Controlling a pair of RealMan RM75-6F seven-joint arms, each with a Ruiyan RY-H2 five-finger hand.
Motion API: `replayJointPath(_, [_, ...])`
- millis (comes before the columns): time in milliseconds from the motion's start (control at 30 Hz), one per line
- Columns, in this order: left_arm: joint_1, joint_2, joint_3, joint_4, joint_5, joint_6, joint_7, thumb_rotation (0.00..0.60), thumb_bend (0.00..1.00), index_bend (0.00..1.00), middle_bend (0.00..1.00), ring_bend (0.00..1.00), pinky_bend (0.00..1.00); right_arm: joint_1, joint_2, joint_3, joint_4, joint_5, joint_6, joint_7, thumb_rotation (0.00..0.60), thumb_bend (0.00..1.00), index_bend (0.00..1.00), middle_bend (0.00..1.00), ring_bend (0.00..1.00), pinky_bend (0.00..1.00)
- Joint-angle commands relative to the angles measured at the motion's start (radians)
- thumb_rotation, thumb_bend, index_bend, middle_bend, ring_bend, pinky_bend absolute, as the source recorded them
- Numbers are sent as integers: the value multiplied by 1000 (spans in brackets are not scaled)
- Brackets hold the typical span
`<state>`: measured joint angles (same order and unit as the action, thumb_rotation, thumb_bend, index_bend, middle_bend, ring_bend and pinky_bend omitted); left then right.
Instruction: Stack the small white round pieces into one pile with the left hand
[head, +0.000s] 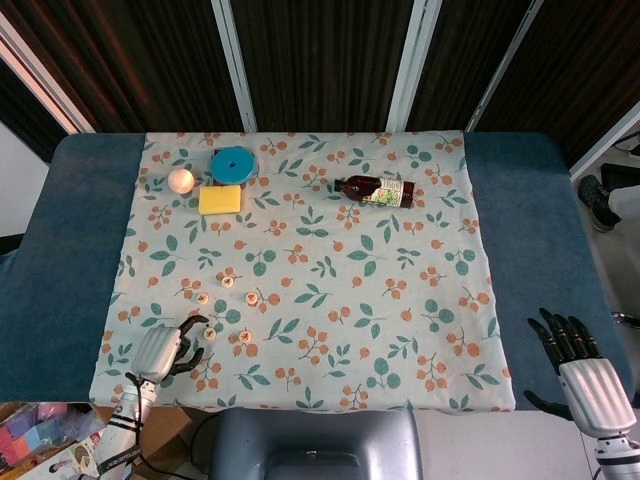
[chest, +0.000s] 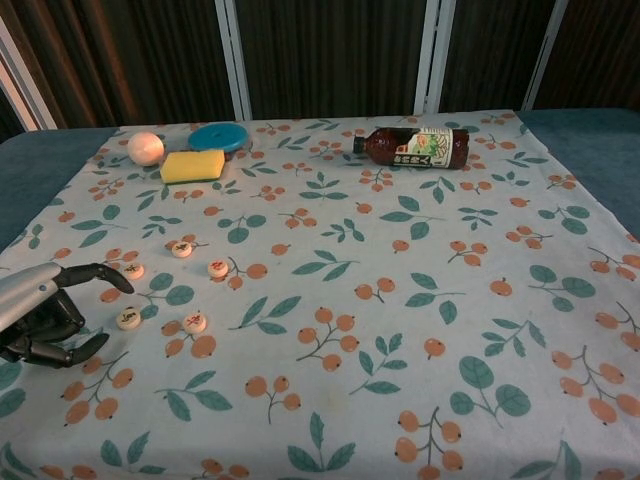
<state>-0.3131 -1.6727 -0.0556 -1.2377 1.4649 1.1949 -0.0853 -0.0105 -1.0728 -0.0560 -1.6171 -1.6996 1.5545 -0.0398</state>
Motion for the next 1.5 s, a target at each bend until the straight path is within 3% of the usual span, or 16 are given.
replayJointPath(33, [-16,-27,-6,21,-17,-13,13,600,413,321,1000,1000,1000,-1,0,0,0,-1,4,2,600,70,0,0,0,0])
replayJointPath(867, [-46,-77,-16,98,-46,-26,36,600,420,502,1000,1000,1000,-3,4,2,1,0,10,12,600,70,0,0,0,0])
replayJointPath(1267, [-67,-53,-29,-34,-28,-2,48,600,427,519,1000,1000,1000,-2,2,0,1,-2,6,6,600,70,0,0,0,0])
replayJointPath(1500, [-78,-95,-31,-56,-40,-3,109,600,425,517,1000,1000,1000,-3,5,0,1,-3,10,13,600,70,0,0,0,0])
